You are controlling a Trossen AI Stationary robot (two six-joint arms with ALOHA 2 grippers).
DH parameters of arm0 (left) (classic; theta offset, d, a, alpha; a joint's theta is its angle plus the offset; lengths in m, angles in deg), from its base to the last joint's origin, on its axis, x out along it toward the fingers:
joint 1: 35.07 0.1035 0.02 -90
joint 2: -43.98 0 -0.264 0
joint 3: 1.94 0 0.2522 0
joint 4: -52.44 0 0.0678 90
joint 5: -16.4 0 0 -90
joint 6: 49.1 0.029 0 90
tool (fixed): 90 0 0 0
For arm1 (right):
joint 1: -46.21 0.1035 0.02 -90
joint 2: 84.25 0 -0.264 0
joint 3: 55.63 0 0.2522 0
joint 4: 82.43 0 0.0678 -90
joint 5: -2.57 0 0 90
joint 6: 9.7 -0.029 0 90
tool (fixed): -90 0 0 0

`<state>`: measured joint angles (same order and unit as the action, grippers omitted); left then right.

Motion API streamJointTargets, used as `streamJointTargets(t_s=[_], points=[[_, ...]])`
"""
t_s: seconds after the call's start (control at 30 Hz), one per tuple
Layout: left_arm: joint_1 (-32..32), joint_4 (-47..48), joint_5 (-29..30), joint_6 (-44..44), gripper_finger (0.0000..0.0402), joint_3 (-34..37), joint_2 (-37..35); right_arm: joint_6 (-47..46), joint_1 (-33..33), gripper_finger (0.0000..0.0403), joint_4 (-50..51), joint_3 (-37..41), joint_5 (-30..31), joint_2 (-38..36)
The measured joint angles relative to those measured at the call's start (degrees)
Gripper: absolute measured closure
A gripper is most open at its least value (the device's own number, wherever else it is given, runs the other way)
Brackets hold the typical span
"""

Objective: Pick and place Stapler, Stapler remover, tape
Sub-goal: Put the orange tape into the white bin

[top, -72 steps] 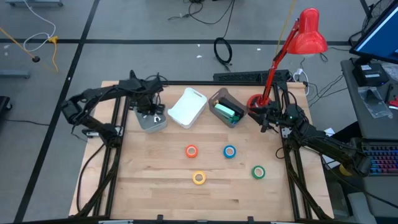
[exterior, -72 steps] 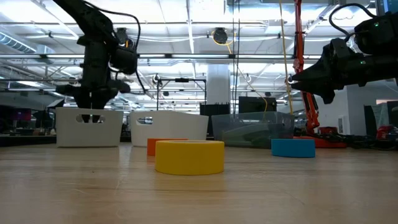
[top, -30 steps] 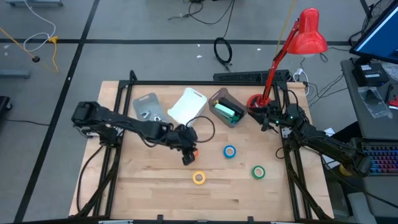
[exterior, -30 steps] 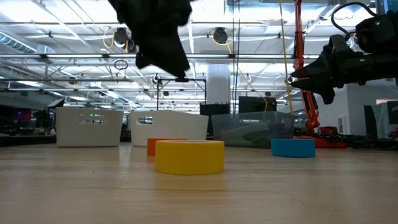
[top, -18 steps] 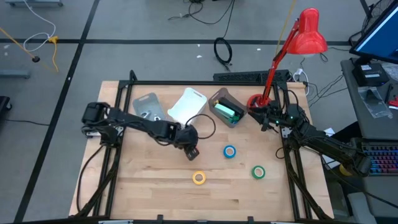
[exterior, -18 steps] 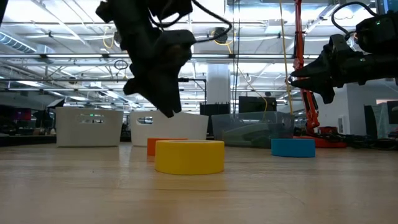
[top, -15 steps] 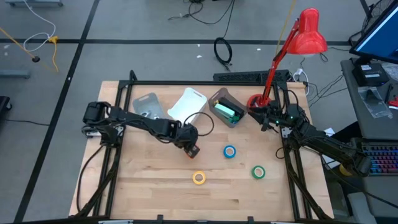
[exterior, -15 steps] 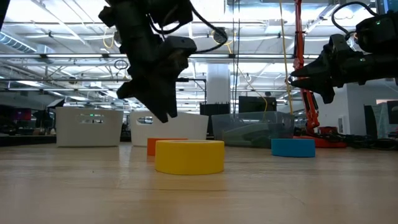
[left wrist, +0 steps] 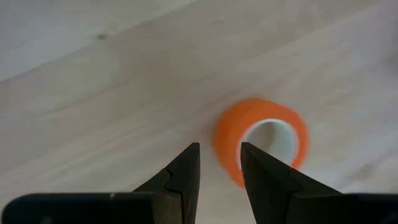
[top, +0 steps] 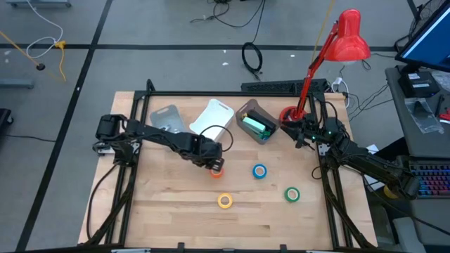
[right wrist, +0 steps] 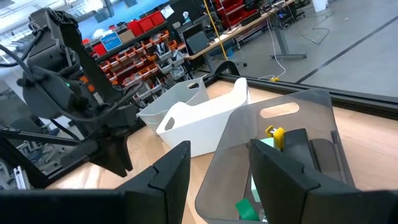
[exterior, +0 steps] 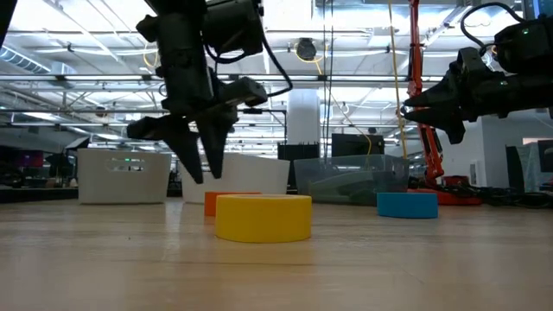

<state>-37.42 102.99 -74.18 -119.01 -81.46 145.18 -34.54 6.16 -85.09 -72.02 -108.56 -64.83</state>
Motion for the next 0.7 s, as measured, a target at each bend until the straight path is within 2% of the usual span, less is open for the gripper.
streamJointTargets(t_s=[0.7], points=[[-0.1, -3.4, -1.3, -3.5, 0.0282, 0.0, 2.0, 0.0, 0.0, 0.0248, 0.0, 0.0, 0.0, 0.0]])
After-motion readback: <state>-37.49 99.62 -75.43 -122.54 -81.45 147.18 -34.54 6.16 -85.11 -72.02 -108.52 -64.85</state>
